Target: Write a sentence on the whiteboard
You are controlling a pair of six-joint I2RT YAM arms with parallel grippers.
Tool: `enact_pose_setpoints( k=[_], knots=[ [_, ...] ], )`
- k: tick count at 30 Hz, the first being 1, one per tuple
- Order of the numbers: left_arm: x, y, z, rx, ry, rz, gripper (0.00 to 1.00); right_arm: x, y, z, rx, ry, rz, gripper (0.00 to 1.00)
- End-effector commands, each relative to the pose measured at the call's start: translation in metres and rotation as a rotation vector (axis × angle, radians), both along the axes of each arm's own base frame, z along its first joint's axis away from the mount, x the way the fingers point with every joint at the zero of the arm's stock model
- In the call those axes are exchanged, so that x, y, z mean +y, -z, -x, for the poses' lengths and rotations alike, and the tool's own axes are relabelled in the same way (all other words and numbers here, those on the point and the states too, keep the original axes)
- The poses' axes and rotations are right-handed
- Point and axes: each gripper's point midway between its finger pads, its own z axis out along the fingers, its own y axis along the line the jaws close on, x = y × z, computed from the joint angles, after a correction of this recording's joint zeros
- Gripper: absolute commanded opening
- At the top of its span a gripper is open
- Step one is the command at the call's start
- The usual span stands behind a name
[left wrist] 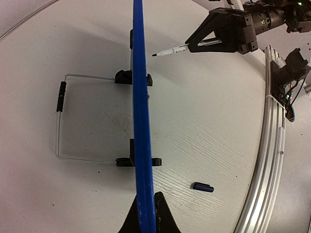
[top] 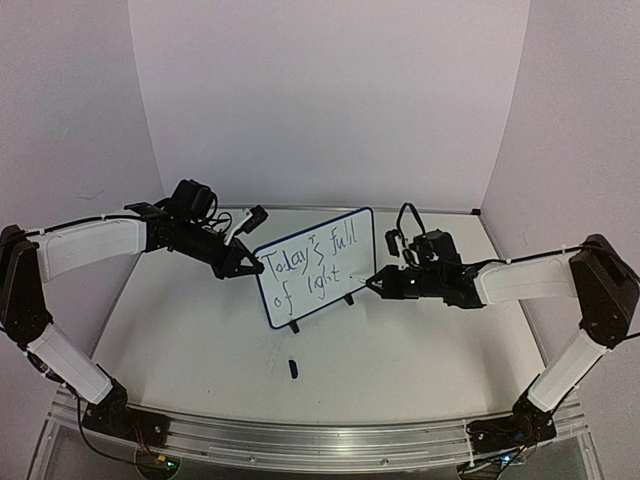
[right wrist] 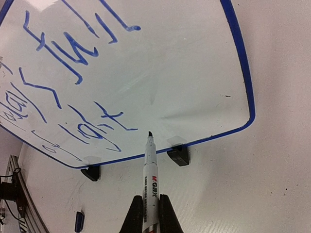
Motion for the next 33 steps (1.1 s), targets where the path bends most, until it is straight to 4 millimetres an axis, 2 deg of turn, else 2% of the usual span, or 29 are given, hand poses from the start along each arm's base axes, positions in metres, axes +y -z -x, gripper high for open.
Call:
enact_pose_setpoints(
  k=[1, 15, 33],
  knots=[
    [0.003, 0.023, 0.012, 0.071, 0.015, -0.079, 0.0, 0.003, -0.004, -0.013, -0.03, 0.015, 0.003, 0.0],
    [0.003, 0.025, 0.012, 0.073, 0.014, -0.081, 0.0, 0.015, -0.007, -0.022, -0.045, 0.001, -0.029, 0.0],
    [0.002, 0.024, 0.011, 0.072, 0.014, -0.081, 0.0, 0.014, -0.008, -0.025, -0.051, 0.012, -0.028, 0.0]
  ],
)
